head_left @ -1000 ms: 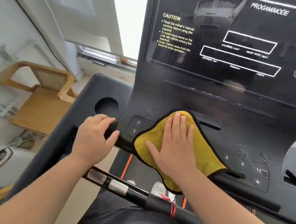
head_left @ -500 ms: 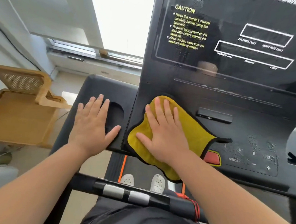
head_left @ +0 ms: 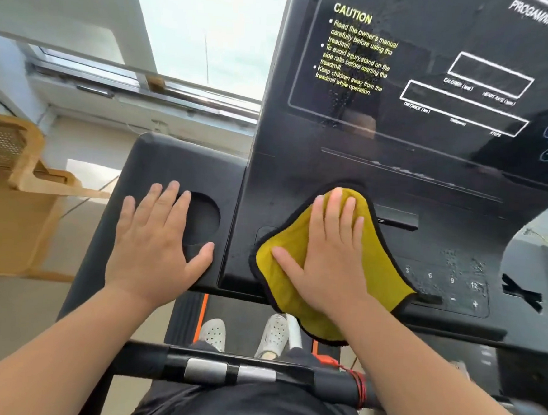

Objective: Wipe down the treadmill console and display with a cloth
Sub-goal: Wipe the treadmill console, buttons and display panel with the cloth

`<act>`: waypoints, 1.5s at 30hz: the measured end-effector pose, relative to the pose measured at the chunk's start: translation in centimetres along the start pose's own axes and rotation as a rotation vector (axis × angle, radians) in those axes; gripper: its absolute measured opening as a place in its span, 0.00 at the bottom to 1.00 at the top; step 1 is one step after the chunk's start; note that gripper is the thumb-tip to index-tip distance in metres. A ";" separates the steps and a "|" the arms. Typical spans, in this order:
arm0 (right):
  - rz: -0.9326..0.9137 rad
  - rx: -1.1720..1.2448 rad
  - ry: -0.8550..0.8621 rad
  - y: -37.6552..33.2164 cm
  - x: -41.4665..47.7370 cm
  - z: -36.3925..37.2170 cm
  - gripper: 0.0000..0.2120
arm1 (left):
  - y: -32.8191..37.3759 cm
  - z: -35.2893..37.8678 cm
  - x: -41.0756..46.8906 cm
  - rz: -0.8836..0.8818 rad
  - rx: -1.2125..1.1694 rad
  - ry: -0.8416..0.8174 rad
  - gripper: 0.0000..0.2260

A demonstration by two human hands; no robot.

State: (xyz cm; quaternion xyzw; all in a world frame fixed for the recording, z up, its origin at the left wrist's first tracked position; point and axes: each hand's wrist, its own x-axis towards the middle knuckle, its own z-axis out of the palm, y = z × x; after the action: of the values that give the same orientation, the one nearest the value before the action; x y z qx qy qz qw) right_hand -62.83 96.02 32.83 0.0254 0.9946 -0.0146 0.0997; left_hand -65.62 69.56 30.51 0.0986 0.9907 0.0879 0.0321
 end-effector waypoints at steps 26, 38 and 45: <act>-0.495 -0.076 -0.030 -3.5 2.4 -0.3 0.39 | -0.2 0.1 -0.2 0.013 -0.014 0.019 0.37; -0.634 -0.191 0.009 2.5 3.7 -0.4 0.34 | -0.2 0.1 -0.1 0.009 -0.009 0.020 0.36; -0.648 -0.149 0.010 -1.9 0.8 0.8 0.38 | -0.2 0.3 -0.2 0.006 -0.006 0.027 0.37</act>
State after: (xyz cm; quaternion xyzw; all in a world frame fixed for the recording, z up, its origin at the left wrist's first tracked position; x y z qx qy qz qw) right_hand -63.54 94.13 31.93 -0.2996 0.9497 0.0273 0.0866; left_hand -65.43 69.33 30.21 0.1005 0.9905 0.0923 0.0188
